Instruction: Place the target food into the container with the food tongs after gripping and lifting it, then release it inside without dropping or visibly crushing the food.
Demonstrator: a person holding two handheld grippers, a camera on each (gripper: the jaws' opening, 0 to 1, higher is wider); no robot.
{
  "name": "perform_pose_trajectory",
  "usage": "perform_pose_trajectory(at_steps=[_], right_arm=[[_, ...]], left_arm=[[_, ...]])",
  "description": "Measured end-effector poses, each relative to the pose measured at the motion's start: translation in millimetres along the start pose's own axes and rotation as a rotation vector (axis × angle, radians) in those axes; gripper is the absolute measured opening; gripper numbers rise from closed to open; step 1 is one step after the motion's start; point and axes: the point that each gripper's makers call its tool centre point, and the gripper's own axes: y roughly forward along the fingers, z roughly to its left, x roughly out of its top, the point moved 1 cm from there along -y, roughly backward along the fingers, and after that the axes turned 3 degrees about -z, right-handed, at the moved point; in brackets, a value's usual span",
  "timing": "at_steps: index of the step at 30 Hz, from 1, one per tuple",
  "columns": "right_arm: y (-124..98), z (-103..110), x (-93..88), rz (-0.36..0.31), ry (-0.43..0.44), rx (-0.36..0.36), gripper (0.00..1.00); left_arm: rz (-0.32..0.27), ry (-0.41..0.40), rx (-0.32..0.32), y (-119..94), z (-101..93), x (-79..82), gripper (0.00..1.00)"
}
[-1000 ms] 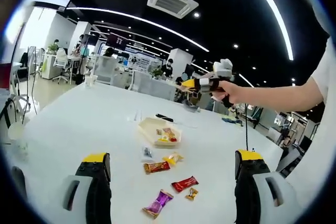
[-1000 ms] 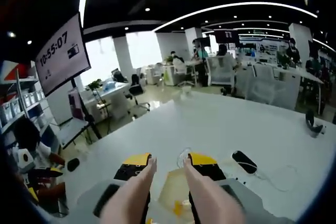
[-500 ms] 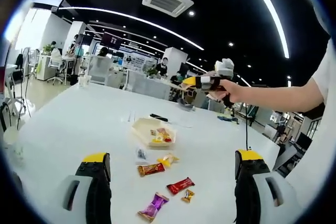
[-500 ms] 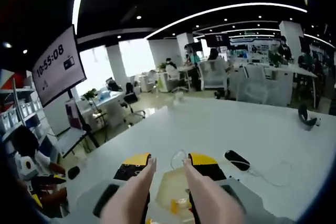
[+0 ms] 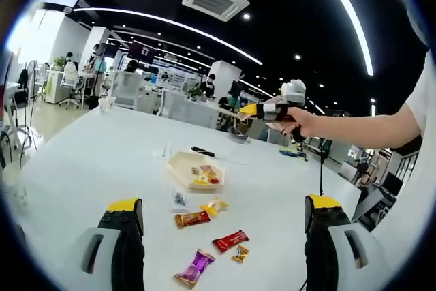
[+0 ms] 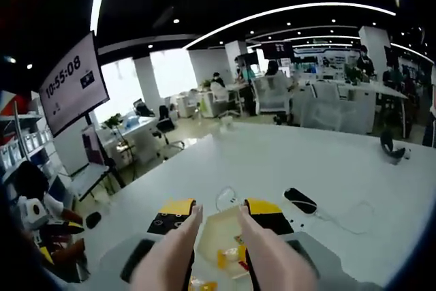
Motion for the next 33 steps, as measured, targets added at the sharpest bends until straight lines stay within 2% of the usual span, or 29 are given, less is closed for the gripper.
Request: perform_pose_trajectory(at_steps=[14,17,20,24,28,33], right_arm=[[-2.0,-0.7,-7.1,-0.013,0.008,0.011,0.28],[-2.8,-2.2,-13.8,-0.018,0.042,0.009,0.28],[-0.5,-2.0,-24.9,0.007,0.028,0.015,0.28],[-2.3,-1.2,-32.9,0.004,0.040,0.021,0.28],[-7.4,-1.9,-42.6,0.009,0.067,0.013,0.28],[-12.2,-4.2,-52.2,0.016,0.069,0.009,0.28]], left_arm=[[0.009,0.022,-0.016,8.2,0.2,6.1,0.99],[0.027,0.024,-0.019,11.6,1.9,5.8,0.99],[0.016,0.030,-0.023,9.7,0.7,11.1,0.99],[0.013,0.017,-0.012,11.1,6.4,9.0,0.99],[0.045,0.029,-0.035,17.5,3.9,5.6,0.99],[0.026,0.026,-0.043,19.0,2.8,12.0,0.99]])
